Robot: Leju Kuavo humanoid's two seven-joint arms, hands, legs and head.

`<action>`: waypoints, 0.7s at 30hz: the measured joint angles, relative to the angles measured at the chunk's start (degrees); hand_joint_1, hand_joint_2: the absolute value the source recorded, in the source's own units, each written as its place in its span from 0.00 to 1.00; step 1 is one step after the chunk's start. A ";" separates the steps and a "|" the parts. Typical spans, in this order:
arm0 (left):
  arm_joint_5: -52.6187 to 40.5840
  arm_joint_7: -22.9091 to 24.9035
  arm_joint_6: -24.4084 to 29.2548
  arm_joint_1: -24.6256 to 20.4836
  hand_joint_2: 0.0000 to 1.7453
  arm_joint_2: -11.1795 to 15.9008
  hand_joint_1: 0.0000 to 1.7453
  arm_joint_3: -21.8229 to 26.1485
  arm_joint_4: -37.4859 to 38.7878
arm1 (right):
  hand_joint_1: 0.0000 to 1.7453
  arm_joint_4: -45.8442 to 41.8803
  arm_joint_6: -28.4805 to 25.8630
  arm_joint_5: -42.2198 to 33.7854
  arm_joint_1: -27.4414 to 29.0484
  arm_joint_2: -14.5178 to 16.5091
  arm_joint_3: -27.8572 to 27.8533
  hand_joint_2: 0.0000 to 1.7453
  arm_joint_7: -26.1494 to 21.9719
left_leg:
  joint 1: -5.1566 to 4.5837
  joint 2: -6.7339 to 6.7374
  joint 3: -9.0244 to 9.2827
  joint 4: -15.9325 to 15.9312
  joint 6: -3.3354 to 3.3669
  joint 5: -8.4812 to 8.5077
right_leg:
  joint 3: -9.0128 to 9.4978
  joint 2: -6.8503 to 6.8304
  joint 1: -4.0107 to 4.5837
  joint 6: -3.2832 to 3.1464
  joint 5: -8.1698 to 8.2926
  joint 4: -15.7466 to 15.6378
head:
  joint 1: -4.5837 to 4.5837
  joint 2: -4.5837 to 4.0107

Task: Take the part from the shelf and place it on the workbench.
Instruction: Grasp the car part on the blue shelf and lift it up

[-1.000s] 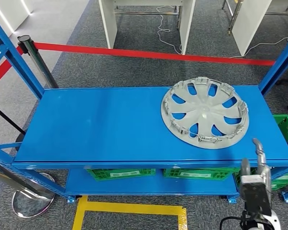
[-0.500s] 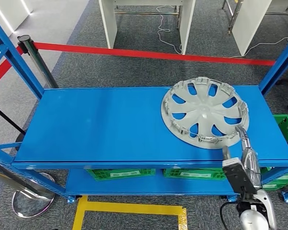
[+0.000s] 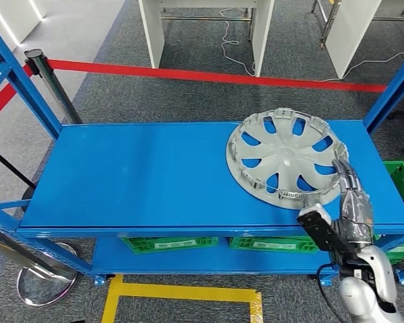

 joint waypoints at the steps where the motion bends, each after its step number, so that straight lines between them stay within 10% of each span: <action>1: -0.11 0.21 -0.02 -0.03 0.00 0.03 0.00 -0.13 0.04 | 0.00 0.15 0.40 0.14 -0.49 -0.23 0.35 1.00 0.01 | 0.00 0.00 0.00 0.00 0.00 0.00 | 0.00 0.01 0.00 0.00 0.00 0.00 | 0.00 0.00; 21: -1.51 2.51 -0.21 -0.27 0.00 0.52 0.00 -0.57 0.58 | 0.00 5.90 15.24 -11.17 -13.20 -4.60 10.23 1.00 -0.05 | 0.00 -0.01 0.00 0.01 0.00 0.01 | 0.00 -0.03 0.00 0.00 0.01 0.02 | 0.00 0.00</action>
